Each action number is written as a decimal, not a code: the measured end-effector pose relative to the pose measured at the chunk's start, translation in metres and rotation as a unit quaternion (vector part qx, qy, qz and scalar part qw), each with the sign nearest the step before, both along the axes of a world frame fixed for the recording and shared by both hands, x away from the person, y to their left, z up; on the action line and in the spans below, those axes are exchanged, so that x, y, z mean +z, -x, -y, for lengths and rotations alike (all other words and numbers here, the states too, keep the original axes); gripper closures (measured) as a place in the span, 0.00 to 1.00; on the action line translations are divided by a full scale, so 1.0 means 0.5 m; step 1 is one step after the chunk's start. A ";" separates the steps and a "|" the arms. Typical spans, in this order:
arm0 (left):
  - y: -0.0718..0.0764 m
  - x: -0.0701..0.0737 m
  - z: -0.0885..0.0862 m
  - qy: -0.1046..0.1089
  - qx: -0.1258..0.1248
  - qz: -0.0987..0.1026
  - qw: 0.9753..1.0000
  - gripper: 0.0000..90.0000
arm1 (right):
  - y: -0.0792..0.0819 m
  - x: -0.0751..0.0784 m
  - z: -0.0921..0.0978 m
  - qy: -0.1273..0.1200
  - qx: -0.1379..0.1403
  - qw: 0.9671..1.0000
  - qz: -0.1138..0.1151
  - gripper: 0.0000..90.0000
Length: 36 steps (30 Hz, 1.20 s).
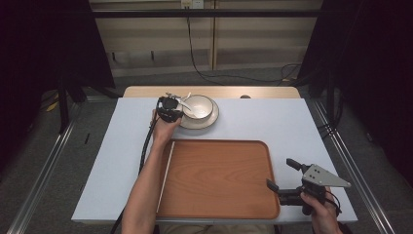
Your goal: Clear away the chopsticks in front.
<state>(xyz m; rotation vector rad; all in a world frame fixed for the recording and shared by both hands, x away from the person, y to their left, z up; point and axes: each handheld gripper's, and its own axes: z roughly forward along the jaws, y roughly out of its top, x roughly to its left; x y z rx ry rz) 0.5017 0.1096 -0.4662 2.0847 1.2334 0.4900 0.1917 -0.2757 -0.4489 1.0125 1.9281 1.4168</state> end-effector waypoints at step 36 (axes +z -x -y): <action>0.053 0.048 -0.056 0.027 0.019 0.032 0.999 0.95 | 0.002 0.002 -0.001 -0.003 0.000 1.000 0.003 0.02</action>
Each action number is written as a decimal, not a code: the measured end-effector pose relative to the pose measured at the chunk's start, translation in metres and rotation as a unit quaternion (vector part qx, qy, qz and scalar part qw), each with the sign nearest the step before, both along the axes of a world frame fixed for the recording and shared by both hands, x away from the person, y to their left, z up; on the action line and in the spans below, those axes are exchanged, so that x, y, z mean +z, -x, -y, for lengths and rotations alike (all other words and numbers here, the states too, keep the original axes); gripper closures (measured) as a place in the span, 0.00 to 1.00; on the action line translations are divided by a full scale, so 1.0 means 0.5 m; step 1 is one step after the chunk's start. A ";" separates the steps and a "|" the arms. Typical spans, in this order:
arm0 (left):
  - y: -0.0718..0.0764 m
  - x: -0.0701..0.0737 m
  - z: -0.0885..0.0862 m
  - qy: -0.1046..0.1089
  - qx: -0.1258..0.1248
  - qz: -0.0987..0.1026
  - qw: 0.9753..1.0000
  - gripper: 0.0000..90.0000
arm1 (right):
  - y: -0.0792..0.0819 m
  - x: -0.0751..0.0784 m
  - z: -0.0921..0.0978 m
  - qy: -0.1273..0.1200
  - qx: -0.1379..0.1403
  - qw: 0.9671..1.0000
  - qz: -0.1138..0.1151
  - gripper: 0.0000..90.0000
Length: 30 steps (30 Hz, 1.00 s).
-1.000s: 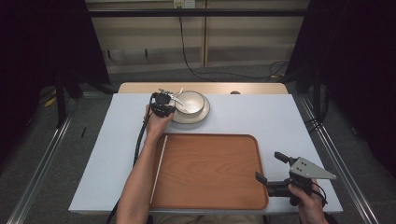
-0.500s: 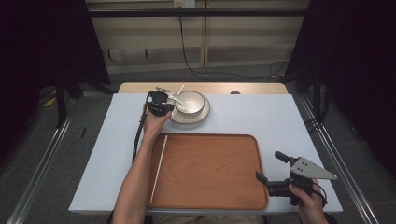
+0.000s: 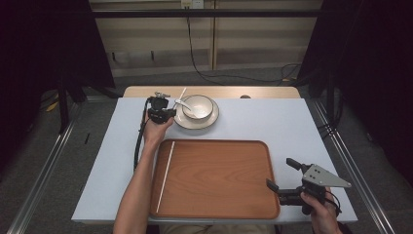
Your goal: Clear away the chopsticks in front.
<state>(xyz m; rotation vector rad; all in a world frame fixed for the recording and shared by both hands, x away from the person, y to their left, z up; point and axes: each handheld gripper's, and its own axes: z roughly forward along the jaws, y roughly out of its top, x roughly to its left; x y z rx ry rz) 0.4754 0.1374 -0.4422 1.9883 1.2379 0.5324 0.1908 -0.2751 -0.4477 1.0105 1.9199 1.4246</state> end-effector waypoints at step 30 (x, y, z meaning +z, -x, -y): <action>0.119 -0.009 -0.055 0.005 0.032 0.007 0.999 0.95 | 0.003 0.003 -0.001 -0.002 0.001 1.000 0.000 0.02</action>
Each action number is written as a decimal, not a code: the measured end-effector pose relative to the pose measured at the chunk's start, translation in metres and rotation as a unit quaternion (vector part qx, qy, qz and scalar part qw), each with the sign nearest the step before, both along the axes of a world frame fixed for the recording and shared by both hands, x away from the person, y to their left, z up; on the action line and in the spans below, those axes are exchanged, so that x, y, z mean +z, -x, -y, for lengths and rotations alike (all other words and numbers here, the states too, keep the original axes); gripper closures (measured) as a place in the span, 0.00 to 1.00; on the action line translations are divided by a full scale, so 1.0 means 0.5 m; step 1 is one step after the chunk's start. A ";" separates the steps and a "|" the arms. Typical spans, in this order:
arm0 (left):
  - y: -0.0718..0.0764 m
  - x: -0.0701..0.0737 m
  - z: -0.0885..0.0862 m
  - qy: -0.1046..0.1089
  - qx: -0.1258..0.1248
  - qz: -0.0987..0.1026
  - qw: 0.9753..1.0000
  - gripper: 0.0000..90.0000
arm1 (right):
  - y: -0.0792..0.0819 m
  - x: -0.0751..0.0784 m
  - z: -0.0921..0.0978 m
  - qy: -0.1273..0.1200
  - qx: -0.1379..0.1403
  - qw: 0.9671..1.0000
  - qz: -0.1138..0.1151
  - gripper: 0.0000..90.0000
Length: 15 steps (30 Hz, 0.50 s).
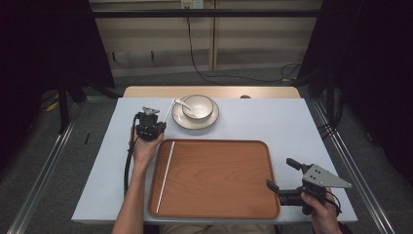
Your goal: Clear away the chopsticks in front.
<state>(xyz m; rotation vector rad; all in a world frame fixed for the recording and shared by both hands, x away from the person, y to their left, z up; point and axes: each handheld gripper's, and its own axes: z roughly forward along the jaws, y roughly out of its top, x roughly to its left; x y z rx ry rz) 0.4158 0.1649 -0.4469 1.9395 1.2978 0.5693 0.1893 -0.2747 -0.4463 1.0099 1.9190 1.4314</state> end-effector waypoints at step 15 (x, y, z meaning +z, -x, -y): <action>0.069 -0.003 -0.005 0.032 -0.002 -0.011 0.999 0.95 | -0.003 -0.001 -0.001 0.005 0.000 1.000 0.003 0.02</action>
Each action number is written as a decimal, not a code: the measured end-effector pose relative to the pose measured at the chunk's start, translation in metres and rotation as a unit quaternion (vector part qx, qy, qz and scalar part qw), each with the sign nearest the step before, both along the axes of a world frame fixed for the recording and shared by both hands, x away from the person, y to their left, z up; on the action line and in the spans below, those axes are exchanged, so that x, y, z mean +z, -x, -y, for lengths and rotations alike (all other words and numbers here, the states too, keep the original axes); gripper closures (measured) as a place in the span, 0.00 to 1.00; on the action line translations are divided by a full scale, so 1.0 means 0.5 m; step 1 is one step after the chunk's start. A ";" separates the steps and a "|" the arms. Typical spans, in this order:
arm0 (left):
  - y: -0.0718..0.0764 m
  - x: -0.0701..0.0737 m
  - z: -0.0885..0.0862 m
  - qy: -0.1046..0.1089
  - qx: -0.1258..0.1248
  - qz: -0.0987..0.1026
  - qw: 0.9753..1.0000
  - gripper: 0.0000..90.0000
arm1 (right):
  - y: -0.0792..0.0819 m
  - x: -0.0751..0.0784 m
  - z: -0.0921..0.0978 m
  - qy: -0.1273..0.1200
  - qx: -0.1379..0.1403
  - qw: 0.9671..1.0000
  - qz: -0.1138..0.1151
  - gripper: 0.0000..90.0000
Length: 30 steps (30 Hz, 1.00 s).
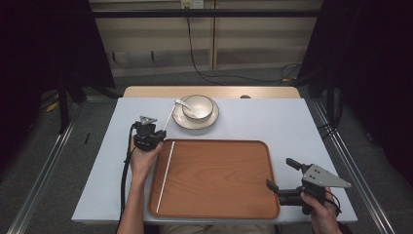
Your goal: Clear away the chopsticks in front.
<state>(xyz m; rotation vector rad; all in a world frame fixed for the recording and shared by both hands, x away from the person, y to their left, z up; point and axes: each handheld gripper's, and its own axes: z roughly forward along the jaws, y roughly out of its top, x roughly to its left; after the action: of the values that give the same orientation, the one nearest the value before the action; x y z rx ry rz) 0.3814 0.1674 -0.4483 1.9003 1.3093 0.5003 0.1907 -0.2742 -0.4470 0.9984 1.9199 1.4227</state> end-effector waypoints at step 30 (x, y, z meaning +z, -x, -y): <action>0.106 -0.005 0.051 0.022 -0.036 0.003 0.999 0.95 | -0.001 0.000 -0.001 0.001 0.001 1.000 0.002 0.02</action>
<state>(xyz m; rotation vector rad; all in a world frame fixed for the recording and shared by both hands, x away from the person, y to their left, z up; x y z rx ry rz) 0.3283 0.1418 -0.4509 1.9012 1.2341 0.4377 0.1909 -0.2738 -0.4469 0.9928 1.9195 1.4225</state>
